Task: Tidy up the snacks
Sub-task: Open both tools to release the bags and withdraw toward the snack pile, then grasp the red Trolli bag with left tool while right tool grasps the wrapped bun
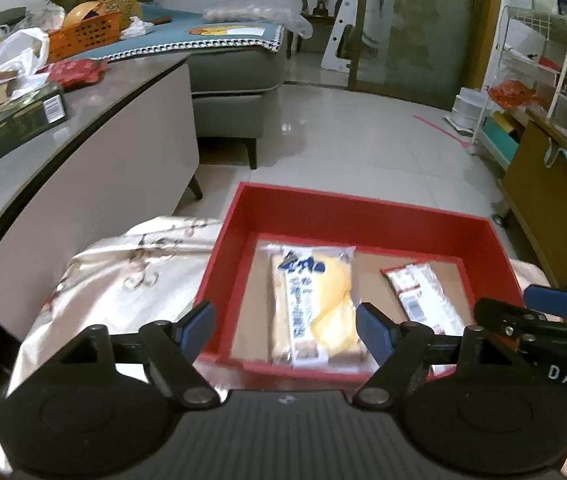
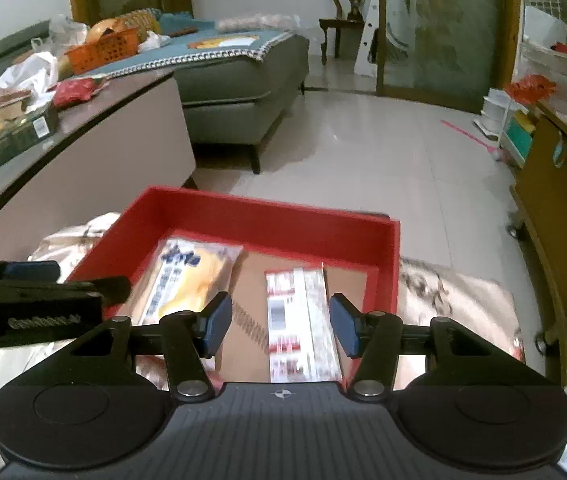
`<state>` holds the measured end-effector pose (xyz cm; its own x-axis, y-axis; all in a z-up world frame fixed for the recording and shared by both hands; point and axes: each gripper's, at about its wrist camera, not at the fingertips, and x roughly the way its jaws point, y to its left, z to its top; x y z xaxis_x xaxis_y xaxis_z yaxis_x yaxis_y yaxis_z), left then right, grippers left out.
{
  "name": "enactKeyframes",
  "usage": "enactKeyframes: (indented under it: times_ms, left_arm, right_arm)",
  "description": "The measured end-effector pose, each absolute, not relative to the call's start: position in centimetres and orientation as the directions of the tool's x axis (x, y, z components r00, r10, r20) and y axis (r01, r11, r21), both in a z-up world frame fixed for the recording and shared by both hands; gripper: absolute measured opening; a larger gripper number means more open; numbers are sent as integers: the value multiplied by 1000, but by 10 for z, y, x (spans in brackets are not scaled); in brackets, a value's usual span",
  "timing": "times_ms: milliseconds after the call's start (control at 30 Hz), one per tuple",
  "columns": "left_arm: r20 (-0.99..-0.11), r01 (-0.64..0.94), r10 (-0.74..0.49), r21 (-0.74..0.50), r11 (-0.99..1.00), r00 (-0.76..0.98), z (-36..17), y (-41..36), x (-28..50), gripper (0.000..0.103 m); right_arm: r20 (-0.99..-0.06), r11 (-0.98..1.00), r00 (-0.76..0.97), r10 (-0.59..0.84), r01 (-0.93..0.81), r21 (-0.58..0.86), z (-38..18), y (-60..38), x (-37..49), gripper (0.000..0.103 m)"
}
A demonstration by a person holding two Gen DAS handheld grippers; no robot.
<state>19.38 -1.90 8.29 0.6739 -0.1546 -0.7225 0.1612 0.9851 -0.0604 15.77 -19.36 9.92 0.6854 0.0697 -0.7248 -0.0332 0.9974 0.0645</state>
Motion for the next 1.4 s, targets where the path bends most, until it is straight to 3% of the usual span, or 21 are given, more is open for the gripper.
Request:
enactKeyframes:
  times_ms: [533,833,1400]
  left_arm:
    - [-821,168,-189,-115,979,538,59,21,120,71]
    - [-880,27,-120,-122,992,460,37,57,92,71]
    - [-893,-14,-115,-134,991,436,31,84,73,71]
  right_arm:
    - [-769,993,629,113,-81,80,101,-173,99,64]
    - [-811,975,547,208,-178,130,90,-137,66,66]
    - [-884,963,418,207,-245,110,47,-86,62,70]
